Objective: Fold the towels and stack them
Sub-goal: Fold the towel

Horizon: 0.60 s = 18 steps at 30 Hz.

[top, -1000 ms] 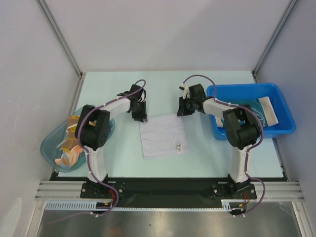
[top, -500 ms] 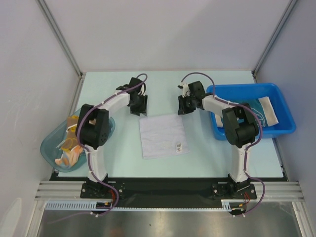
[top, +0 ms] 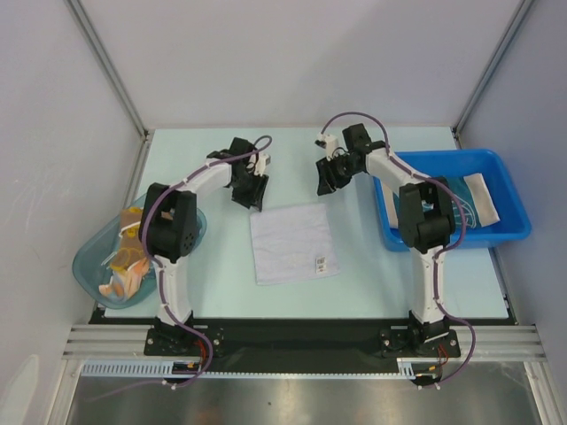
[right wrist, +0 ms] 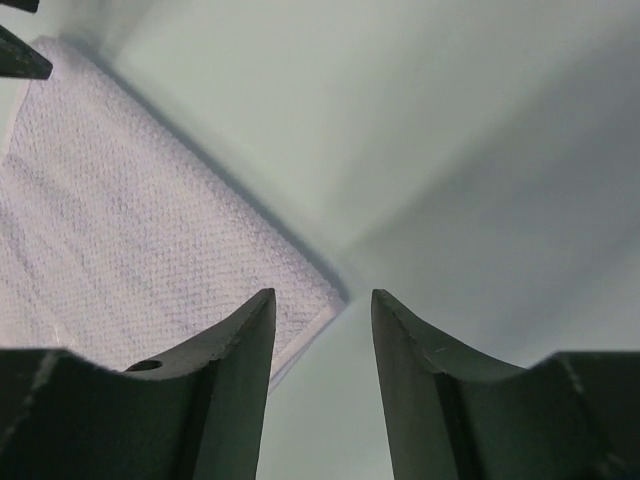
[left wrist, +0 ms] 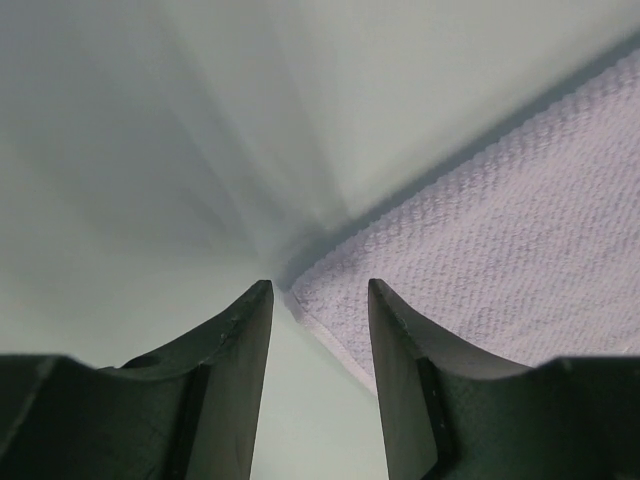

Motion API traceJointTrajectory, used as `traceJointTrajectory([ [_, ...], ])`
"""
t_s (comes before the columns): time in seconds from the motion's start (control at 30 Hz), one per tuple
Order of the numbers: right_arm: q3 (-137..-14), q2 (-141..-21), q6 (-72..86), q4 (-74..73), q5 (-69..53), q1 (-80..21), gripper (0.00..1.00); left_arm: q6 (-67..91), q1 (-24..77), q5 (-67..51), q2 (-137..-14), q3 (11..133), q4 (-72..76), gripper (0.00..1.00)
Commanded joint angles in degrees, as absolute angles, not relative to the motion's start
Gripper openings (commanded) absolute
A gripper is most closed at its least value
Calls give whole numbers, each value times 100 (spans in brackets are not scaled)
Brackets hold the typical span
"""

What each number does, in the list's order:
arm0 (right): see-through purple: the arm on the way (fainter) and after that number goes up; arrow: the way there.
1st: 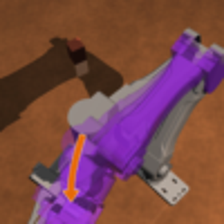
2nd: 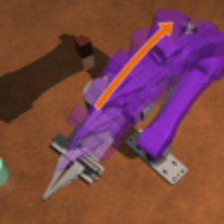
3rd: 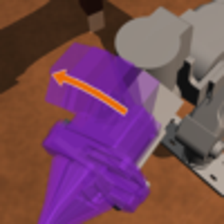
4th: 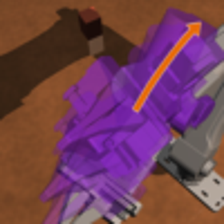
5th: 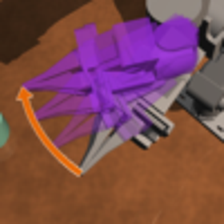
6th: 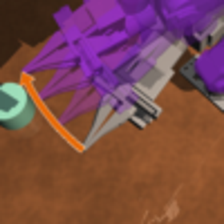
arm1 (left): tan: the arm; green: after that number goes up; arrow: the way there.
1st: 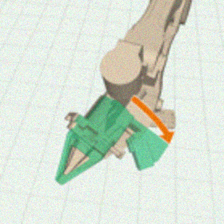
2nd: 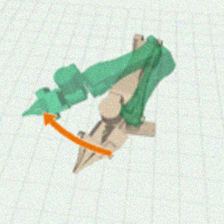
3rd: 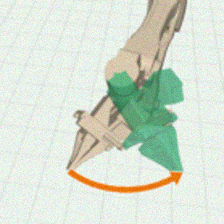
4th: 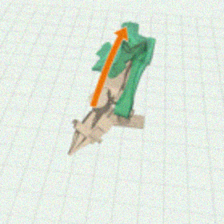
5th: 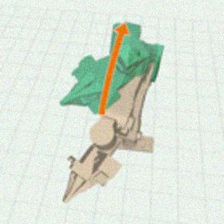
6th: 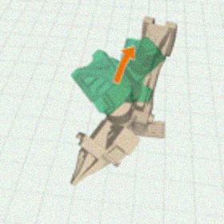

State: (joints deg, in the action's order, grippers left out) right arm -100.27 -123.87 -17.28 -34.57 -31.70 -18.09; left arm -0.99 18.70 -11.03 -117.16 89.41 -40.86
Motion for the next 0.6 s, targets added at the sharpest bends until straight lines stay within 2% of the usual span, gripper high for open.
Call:
traceJointTrajectory([
  [0.0, -10415, -12761, -2477, -4341, -3953, -1688, 48, -571, 1662, -1459, -11900, 9132, -4184, 49],
  [0.3, -11065, -13438, -2733, -4825, -4271, -1608, 43, -826, 1424, -1942, -12093, 9140, -4201, 45],
  [0.57, -11057, -13570, -2698, -4720, -4289, -1608, 35, -914, 1424, -2162, -12190, 9132, -4201, 39],
])
